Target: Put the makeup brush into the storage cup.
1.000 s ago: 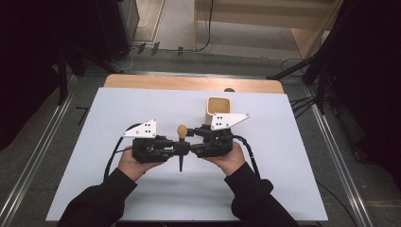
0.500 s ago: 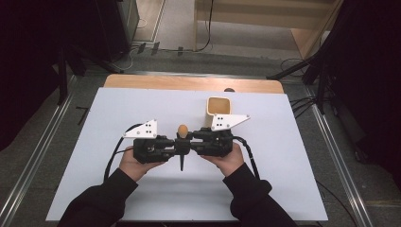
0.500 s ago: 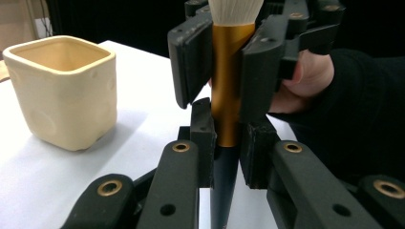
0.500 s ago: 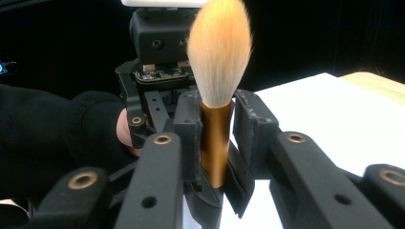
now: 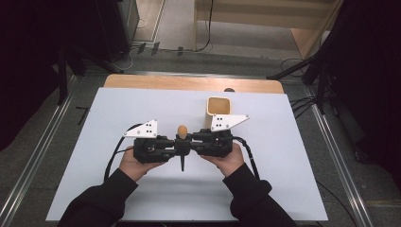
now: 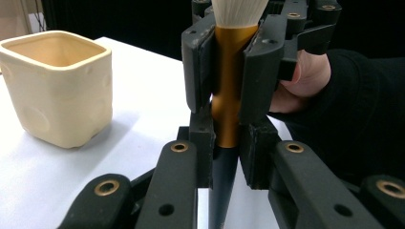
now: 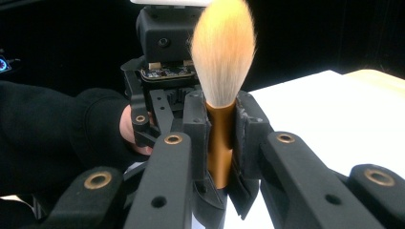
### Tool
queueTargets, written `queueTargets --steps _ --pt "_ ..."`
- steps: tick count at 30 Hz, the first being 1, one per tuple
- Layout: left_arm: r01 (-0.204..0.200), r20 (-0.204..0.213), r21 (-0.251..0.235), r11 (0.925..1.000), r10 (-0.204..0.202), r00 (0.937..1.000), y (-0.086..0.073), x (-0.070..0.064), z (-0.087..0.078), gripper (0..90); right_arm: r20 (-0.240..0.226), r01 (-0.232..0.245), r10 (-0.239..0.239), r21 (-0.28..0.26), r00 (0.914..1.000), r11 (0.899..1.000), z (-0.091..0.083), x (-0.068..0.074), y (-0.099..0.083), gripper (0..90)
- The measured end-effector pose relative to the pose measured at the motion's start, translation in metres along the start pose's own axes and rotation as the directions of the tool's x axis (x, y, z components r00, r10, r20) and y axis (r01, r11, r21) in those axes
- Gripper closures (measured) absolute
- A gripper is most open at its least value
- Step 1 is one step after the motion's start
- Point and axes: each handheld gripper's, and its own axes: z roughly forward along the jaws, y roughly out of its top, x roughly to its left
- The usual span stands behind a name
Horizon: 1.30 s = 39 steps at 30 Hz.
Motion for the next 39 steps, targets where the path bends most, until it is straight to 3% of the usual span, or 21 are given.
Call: queueTargets --steps 3,9,12,21,39 --pt "0.021 0.015 0.007 0.9998 -0.021 0.9997 0.0 0.002 0.0 71.8 -0.001 0.004 -0.004 -0.001 1.0 1.0 0.0 0.0 0.0 79.0" --pt "0.014 0.006 0.003 0.9999 -0.014 0.9999 0.0 0.002 -0.003 53.4 0.005 0.005 -0.005 -0.003 1.0 1.0 -0.002 -0.001 0.001 79.1" --pt "-0.018 -0.022 -0.003 0.9998 0.018 0.9996 0.0 0.003 -0.006 43.6 0.008 0.003 -0.003 -0.002 1.0 1.0 -0.004 -0.001 0.002 79.0" --pt "-0.005 0.005 0.01 0.9999 0.005 1.0 -0.001 0.005 -0.012 30.5 0.021 -0.003 0.003 0.002 0.9998 1.0 -0.009 -0.003 0.002 79.0" --pt "0.023 0.009 0.025 0.9994 -0.023 0.9997 -0.008 0.006 -0.034 23.8 0.047 -0.006 0.007 -0.004 0.9989 1.0 -0.026 -0.009 0.001 79.0"
